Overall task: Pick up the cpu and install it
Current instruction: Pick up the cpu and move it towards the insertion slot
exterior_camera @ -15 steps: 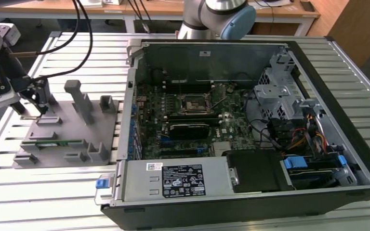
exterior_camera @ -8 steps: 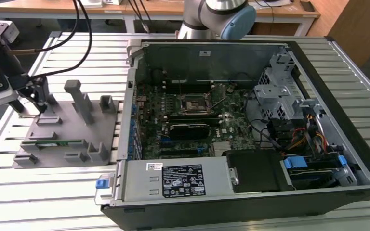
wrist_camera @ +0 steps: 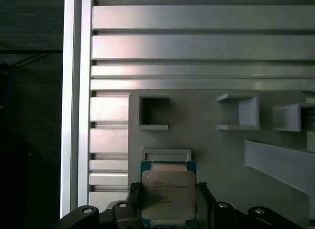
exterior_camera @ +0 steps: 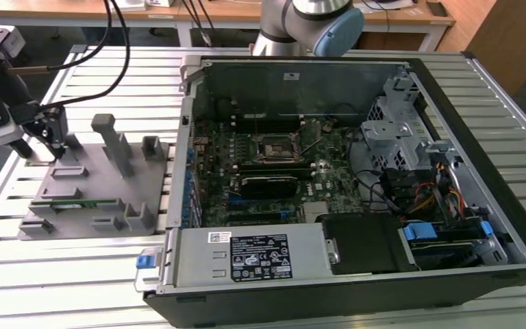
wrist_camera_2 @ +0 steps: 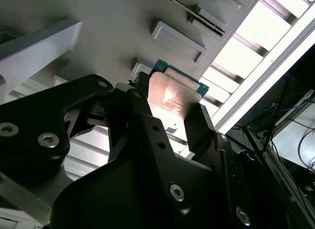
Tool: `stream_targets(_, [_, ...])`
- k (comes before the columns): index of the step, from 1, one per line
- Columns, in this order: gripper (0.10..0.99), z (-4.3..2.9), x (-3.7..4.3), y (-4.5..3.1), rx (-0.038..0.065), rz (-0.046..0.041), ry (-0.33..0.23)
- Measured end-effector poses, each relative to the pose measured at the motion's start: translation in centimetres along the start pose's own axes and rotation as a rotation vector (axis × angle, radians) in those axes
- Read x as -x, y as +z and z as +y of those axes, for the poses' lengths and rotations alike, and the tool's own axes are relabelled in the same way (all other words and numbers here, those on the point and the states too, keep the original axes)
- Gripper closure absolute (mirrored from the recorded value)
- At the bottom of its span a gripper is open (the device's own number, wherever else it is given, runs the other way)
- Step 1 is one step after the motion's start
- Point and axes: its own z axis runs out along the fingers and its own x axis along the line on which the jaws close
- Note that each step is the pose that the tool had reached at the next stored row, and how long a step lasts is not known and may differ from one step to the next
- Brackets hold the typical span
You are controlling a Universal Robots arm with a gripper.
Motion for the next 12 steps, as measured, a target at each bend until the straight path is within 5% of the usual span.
stream_targets(12, [0.553,0.07,-0.02,-0.96,0.000,0.0000,0.000])
